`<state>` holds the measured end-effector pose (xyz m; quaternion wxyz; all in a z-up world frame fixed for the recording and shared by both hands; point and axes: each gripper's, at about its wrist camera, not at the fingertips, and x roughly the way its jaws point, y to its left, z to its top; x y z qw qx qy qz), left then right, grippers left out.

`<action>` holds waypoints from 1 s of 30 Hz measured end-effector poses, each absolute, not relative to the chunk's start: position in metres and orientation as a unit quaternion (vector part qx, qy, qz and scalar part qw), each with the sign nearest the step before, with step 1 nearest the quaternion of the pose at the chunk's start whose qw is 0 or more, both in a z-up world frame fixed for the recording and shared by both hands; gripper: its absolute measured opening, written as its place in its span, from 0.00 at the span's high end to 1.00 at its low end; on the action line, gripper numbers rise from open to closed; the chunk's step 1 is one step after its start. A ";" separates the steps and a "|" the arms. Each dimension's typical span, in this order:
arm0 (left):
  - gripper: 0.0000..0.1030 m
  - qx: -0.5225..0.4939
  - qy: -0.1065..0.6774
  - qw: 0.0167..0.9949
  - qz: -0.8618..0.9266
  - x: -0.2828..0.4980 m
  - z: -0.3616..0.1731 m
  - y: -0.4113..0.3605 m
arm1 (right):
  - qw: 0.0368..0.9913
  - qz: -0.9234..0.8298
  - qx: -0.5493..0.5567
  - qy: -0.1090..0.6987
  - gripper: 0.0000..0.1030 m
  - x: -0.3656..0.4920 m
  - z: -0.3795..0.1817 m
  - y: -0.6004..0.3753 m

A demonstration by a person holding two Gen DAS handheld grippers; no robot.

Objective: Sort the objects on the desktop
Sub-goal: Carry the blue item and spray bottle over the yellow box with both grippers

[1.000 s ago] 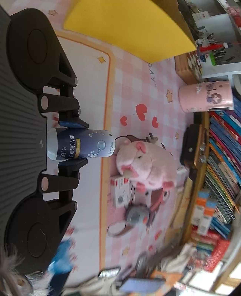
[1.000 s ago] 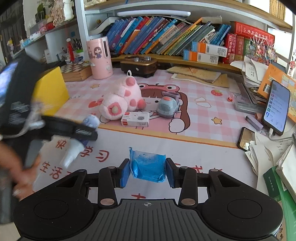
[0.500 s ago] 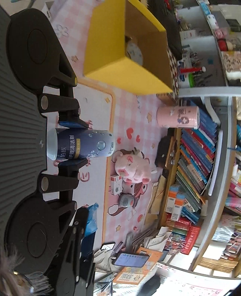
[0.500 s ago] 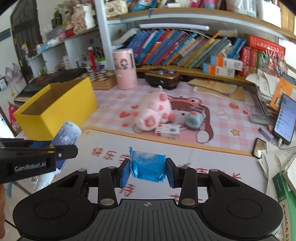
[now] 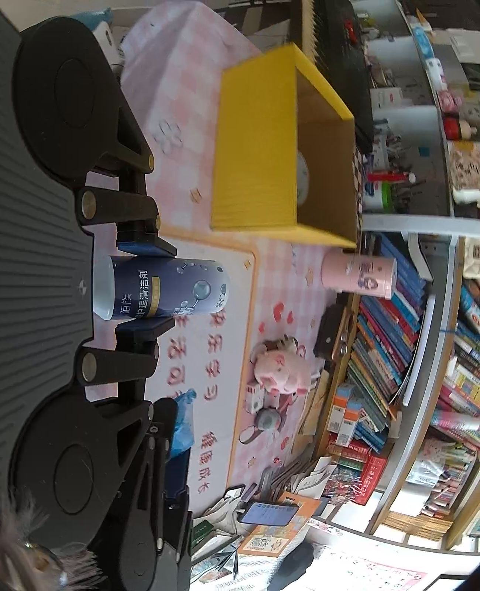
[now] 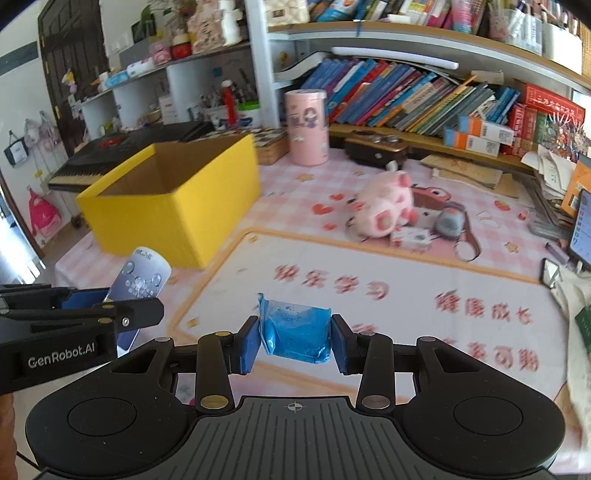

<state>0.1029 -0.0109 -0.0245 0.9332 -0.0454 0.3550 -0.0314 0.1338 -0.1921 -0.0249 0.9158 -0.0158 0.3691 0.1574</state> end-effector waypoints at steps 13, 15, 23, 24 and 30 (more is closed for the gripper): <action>0.70 -0.064 0.358 0.931 -0.028 0.048 -0.030 0.075 | 0.909 0.173 -0.032 0.377 0.62 0.073 -0.029 -0.102; 0.70 -0.068 0.358 0.931 -0.025 0.042 -0.030 0.086 | 0.908 0.179 -0.035 0.378 0.62 0.068 -0.029 -0.091; 0.70 -0.082 0.345 0.935 -0.007 0.028 -0.027 0.120 | 0.905 0.198 -0.049 0.373 0.62 0.058 -0.028 -0.054; 0.70 -0.083 0.342 0.936 -0.005 0.027 -0.025 0.124 | 0.905 0.201 -0.052 0.371 0.62 0.058 -0.028 -0.049; 0.70 -0.090 0.331 0.939 0.004 0.026 -0.018 0.141 | 0.907 0.215 -0.063 0.357 0.62 0.060 -0.023 -0.027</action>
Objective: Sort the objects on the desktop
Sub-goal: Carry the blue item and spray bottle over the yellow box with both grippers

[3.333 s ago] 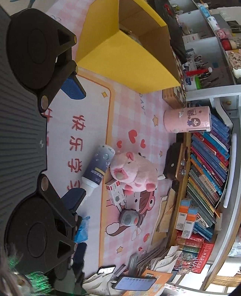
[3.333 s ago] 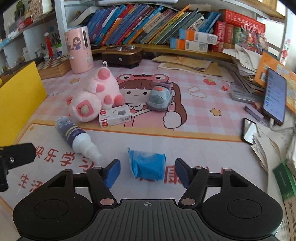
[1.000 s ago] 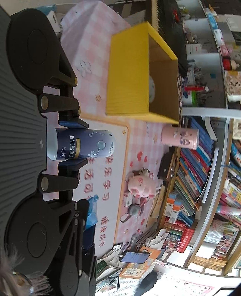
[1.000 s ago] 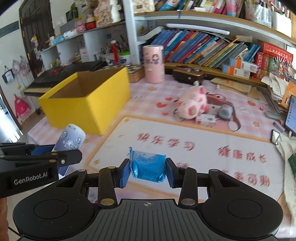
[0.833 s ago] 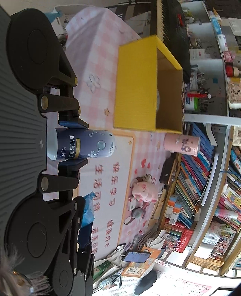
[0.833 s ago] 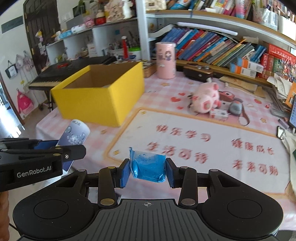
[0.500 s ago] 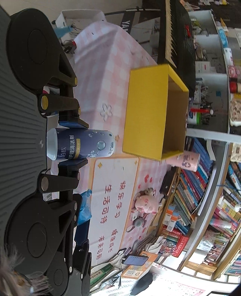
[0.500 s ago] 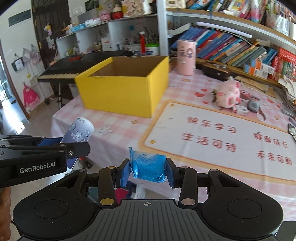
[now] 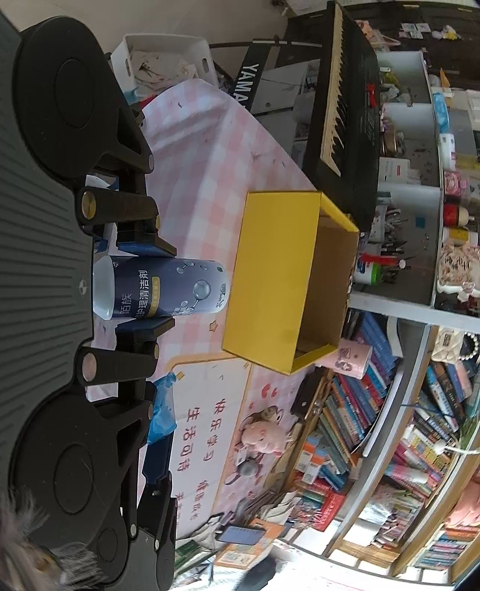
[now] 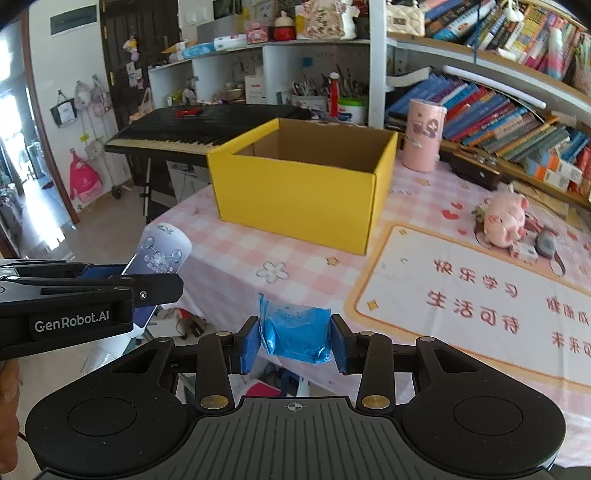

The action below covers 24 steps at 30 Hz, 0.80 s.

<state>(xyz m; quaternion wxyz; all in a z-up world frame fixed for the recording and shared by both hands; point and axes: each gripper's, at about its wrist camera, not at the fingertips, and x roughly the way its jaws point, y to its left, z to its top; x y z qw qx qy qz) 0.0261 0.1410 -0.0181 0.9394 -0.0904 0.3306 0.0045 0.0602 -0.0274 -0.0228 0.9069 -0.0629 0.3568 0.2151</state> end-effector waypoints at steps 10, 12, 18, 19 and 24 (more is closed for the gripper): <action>0.70 -0.119 0.311 0.943 0.005 0.062 -0.003 0.154 | 0.909 0.231 -0.062 0.340 0.62 0.090 -0.011 -0.012; 0.70 -0.120 0.299 0.947 0.005 0.078 0.006 0.154 | 0.912 0.235 -0.058 0.330 0.62 0.101 -0.005 -0.011; 0.70 -0.108 0.268 0.957 0.012 0.135 0.034 0.153 | 0.926 0.243 -0.031 0.289 0.62 0.162 0.017 -0.011; 0.70 -0.101 0.265 0.959 0.015 0.149 0.038 0.153 | 0.928 0.243 -0.029 0.282 0.62 0.173 0.020 -0.011; 0.70 -0.080 0.261 0.961 0.034 0.211 0.044 0.156 | 0.933 0.238 -0.022 0.268 0.62 0.234 0.026 -0.009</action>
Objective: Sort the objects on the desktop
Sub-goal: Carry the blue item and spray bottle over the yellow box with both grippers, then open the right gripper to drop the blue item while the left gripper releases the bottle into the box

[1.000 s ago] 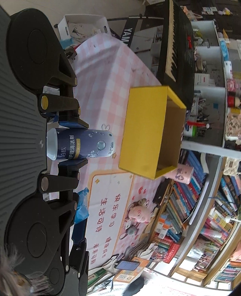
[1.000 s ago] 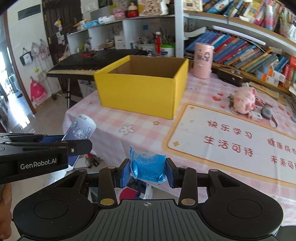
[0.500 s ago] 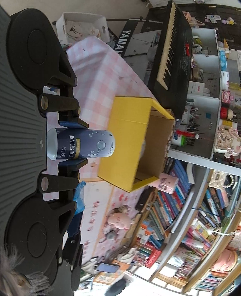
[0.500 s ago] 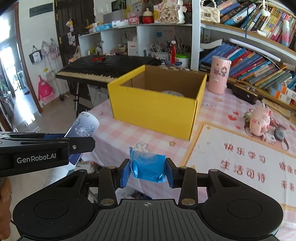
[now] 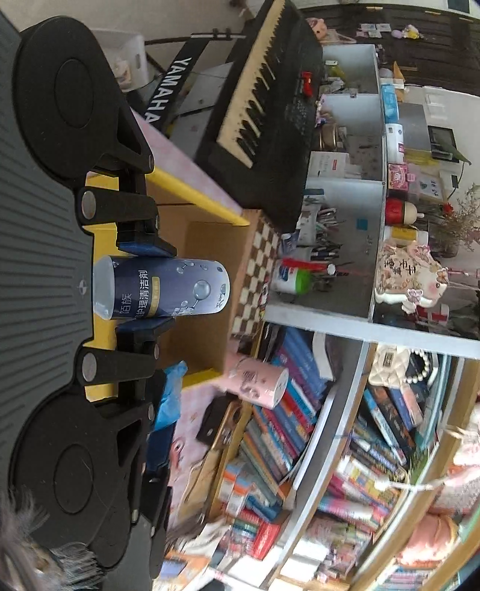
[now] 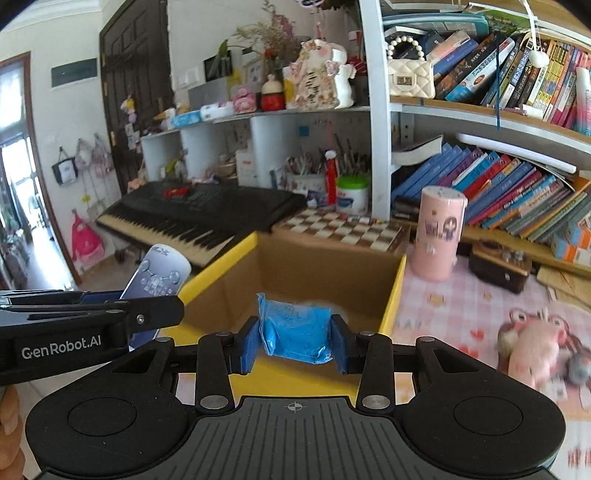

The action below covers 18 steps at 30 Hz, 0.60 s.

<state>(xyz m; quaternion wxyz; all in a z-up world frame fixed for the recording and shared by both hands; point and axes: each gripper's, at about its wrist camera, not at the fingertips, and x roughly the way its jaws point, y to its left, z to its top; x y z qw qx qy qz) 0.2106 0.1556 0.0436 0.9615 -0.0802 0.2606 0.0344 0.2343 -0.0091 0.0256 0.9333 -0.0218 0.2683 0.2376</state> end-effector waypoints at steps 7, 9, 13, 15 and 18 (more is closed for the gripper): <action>0.70 -0.066 0.299 0.951 0.051 0.292 0.019 0.161 | 0.918 0.251 -0.059 0.301 0.62 0.305 0.001 0.004; 0.70 -0.066 0.315 0.945 0.054 0.309 0.008 0.162 | 0.911 0.257 -0.081 0.311 0.63 0.320 -0.010 0.010; 0.70 -0.052 0.346 0.934 0.067 0.337 -0.013 0.163 | 0.901 0.266 -0.119 0.321 0.63 0.346 -0.025 0.020; 0.70 -0.044 0.361 0.928 0.074 0.346 -0.022 0.163 | 0.894 0.272 -0.139 0.327 0.63 0.359 -0.031 0.027; 0.70 -0.041 0.383 0.919 0.083 0.357 -0.034 0.166 | 0.879 0.285 -0.175 0.340 0.63 0.373 -0.040 0.038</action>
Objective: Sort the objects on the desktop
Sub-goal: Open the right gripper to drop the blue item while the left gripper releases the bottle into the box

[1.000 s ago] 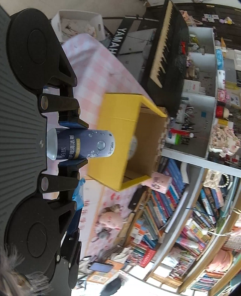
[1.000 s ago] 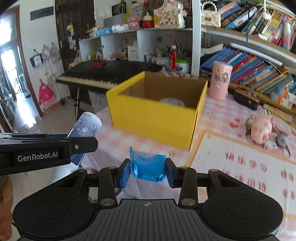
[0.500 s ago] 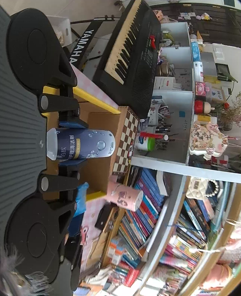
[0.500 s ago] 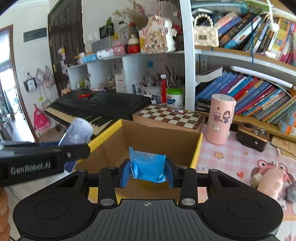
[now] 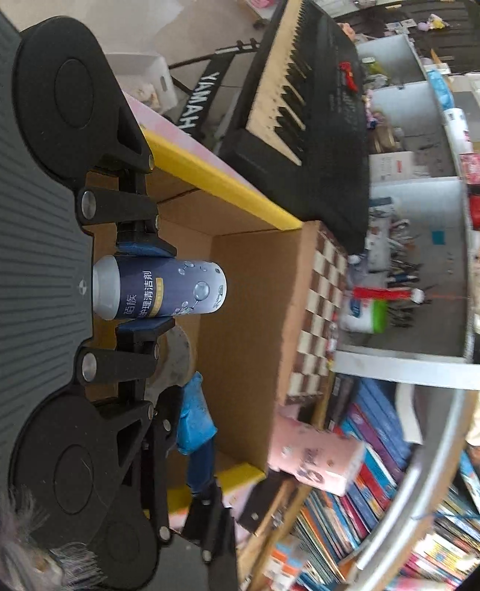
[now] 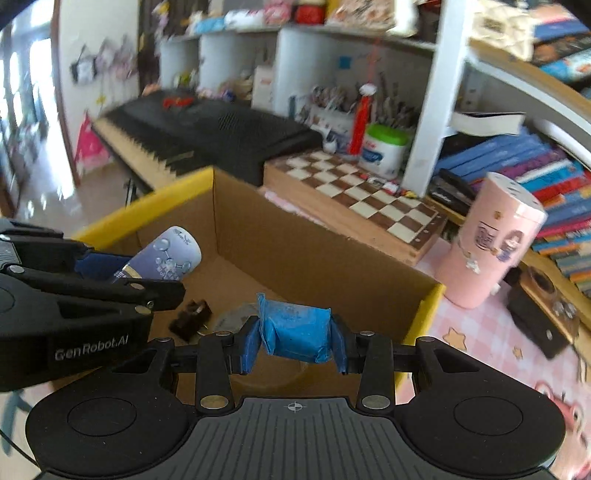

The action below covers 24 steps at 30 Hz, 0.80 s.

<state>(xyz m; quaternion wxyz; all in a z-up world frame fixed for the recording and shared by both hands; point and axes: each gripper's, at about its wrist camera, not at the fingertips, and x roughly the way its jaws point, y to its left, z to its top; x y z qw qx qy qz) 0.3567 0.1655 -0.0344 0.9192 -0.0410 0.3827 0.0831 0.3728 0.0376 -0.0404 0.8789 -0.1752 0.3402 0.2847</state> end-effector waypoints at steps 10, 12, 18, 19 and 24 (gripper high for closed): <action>0.70 -0.047 0.426 0.900 0.086 0.377 -0.054 0.175 | 0.796 0.363 -0.293 0.386 0.63 0.376 -0.061 0.071; 0.70 -0.047 0.427 0.899 0.084 0.378 -0.054 0.175 | 0.796 0.363 -0.294 0.385 0.63 0.374 -0.061 0.073; 0.42 -0.035 0.384 0.918 0.088 0.367 -0.038 0.170 | 0.811 0.350 -0.285 0.373 0.48 0.371 -0.057 0.070; 0.40 -0.031 0.371 0.924 0.090 0.362 -0.032 0.168 | 0.817 0.347 -0.277 0.368 0.46 0.370 -0.054 0.067; 0.23 -0.028 0.297 0.951 0.076 0.321 0.013 0.159 | 0.858 0.329 -0.219 0.327 0.46 0.347 -0.024 0.039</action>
